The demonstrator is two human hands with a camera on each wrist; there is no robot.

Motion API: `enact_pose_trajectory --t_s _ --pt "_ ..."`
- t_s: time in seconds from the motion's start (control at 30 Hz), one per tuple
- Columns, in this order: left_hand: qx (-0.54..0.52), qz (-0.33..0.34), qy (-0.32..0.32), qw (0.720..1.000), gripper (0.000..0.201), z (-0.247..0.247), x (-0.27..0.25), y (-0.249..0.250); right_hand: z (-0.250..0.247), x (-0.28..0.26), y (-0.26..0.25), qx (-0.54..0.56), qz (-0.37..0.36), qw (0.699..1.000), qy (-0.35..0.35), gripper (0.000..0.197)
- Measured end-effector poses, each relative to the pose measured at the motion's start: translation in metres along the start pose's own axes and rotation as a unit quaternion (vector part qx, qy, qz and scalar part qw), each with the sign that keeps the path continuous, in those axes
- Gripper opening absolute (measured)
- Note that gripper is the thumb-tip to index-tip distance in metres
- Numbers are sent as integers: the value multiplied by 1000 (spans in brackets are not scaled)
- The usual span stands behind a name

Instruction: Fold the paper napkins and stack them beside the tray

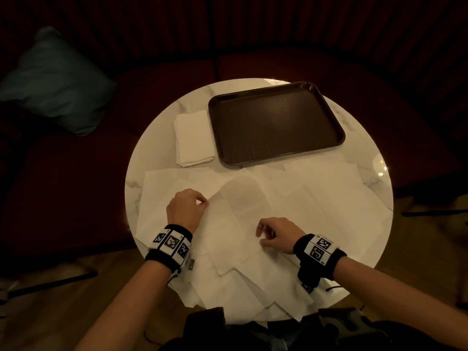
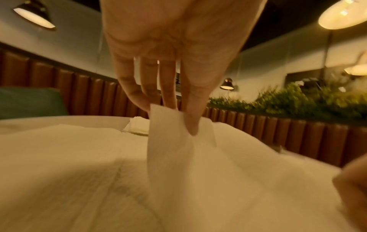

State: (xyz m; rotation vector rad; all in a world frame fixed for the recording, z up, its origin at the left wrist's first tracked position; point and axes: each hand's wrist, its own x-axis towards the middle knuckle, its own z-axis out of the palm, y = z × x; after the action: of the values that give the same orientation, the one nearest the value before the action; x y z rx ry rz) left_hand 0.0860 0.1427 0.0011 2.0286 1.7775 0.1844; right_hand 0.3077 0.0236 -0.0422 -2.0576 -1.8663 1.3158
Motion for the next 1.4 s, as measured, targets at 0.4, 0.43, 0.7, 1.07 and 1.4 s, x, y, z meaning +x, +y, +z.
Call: enact_pose_trajectory --t_s 0.4,0.43,0.7,1.07,1.4 --pt "-434 -173 -110 877 15 -11 -10 23 -21 -19 -94 81 -71 990 95 101" --pt "-429 -173 -107 880 17 -8 -10 24 -20 -15 -95 82 -61 988 115 93" --pt "-486 -229 -110 836 58 0 -8 18 -33 8 -73 176 -27 968 179 17" --pt "-614 -118 -340 702 55 3 -23 14 -67 17 -81 503 30 861 68 19" --pt "-635 -68 -292 712 46 -3 1 7 -74 48 -90 361 -20 902 237 36"
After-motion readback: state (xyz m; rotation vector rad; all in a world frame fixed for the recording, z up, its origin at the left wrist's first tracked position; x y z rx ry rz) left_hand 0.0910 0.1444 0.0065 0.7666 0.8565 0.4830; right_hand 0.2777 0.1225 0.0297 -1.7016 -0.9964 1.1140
